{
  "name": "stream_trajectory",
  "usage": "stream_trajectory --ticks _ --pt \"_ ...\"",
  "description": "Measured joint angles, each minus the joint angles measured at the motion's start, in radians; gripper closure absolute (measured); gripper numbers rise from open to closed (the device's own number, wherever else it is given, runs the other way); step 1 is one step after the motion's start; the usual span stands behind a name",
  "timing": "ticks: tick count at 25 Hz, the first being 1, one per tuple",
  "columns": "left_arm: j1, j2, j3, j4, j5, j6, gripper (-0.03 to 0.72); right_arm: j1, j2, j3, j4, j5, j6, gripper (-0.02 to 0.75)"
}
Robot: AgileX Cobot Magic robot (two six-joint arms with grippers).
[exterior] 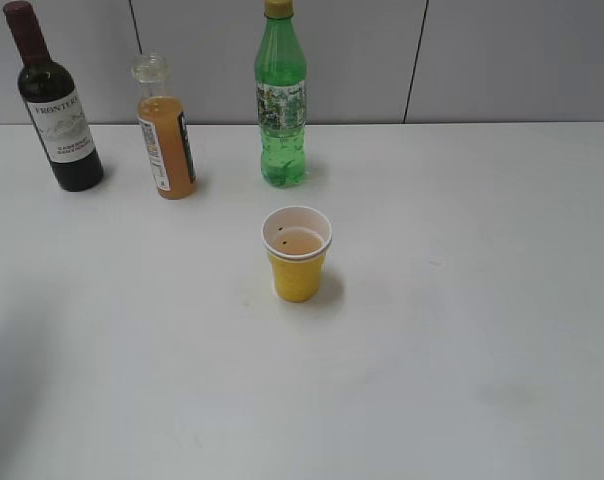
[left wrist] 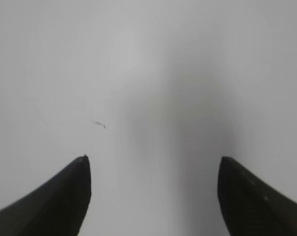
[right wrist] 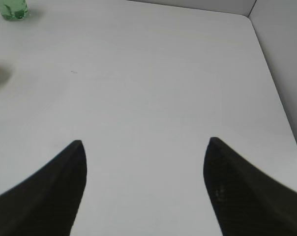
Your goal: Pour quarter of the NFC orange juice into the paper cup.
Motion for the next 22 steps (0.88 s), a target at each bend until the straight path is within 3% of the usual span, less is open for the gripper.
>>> stream_trajectory --ticks 8,17,22 --pt "0.000 -0.307 0.191 -0.089 0.040 -0.034 0.100 0.000 0.000 0.000 0.000 0.000 0.000 0.149" --pt "0.000 -0.706 0.456 -0.014 0.041 -0.089 0.100 0.000 0.000 0.000 0.000 0.000 0.000 0.149" --pt "0.000 -0.932 0.539 -0.013 0.042 -0.091 0.100 0.000 0.000 0.000 0.000 0.000 0.000 0.149"
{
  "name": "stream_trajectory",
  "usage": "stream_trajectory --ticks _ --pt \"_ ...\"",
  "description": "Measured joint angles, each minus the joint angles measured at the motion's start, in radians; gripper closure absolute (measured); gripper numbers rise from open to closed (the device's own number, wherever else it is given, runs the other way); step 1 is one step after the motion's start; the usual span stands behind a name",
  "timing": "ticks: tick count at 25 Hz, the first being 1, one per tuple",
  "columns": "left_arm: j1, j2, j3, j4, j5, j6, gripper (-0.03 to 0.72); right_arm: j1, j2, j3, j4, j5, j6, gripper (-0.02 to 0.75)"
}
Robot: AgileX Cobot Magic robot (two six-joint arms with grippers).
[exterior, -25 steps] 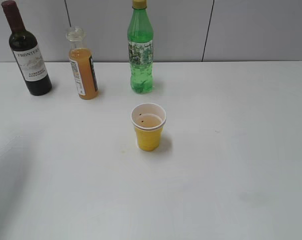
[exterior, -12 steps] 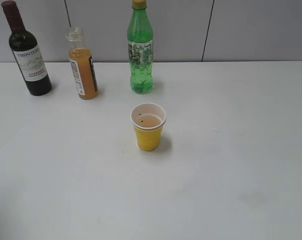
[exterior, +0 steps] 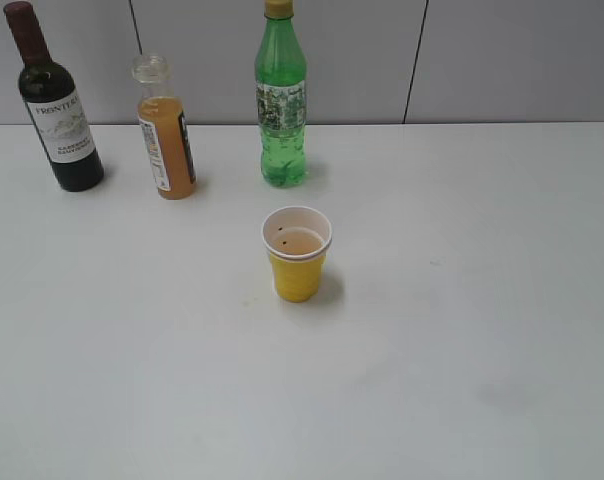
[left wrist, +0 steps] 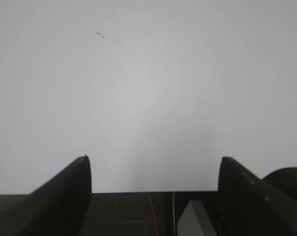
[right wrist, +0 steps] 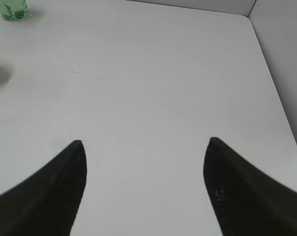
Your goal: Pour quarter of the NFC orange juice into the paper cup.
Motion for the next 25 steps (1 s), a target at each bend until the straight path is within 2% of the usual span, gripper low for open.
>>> stream_trajectory --ticks 10,19,25 --pt "0.000 -0.375 0.065 0.002 -0.050 0.000 0.100 0.000 0.000 0.000 0.000 0.000 0.000 0.149" --pt "0.000 -0.547 0.066 0.005 -0.050 0.000 0.100 0.000 0.000 0.000 0.000 0.000 0.000 0.149" --pt "0.000 -0.562 0.067 0.007 -0.049 0.000 0.100 0.000 0.000 0.000 0.001 0.000 0.000 0.149"
